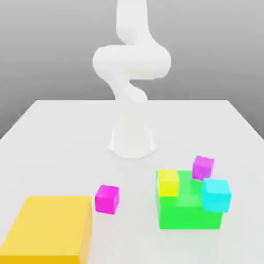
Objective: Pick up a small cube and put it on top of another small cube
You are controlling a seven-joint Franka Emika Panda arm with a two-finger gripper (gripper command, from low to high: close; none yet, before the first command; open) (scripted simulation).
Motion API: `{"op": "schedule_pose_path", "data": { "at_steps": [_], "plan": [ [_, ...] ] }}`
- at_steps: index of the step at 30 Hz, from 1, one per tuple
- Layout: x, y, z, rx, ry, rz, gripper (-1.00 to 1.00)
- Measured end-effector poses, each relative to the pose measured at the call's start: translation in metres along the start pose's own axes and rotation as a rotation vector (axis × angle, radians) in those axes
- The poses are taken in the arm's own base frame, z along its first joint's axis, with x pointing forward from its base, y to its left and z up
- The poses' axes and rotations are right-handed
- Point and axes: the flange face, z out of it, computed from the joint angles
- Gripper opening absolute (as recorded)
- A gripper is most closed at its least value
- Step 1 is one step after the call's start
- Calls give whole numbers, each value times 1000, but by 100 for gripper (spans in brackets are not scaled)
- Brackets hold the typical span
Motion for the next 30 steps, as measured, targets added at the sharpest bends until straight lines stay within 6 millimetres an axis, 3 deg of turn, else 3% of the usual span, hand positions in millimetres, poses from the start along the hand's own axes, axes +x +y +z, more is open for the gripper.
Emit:
{"op": "schedule_pose_path", "data": {
  "at_steps": [3,7,11,14,18,19,24,25,30],
  "plan": [
    [-13,27,74,-94,-59,18,0],
    [-41,78,158,-212,-142,48,0],
    [-81,144,226,-330,-235,88,0],
    [-123,201,266,-421,-317,125,0],
    [-190,283,310,-539,-431,179,0],
    [-200,295,318,-554,-442,188,0],
    [-225,321,348,-566,-454,190,0],
    [-230,325,353,-565,-456,190,-100],
    [-230,325,353,-566,-456,191,-100]
  ]
}}
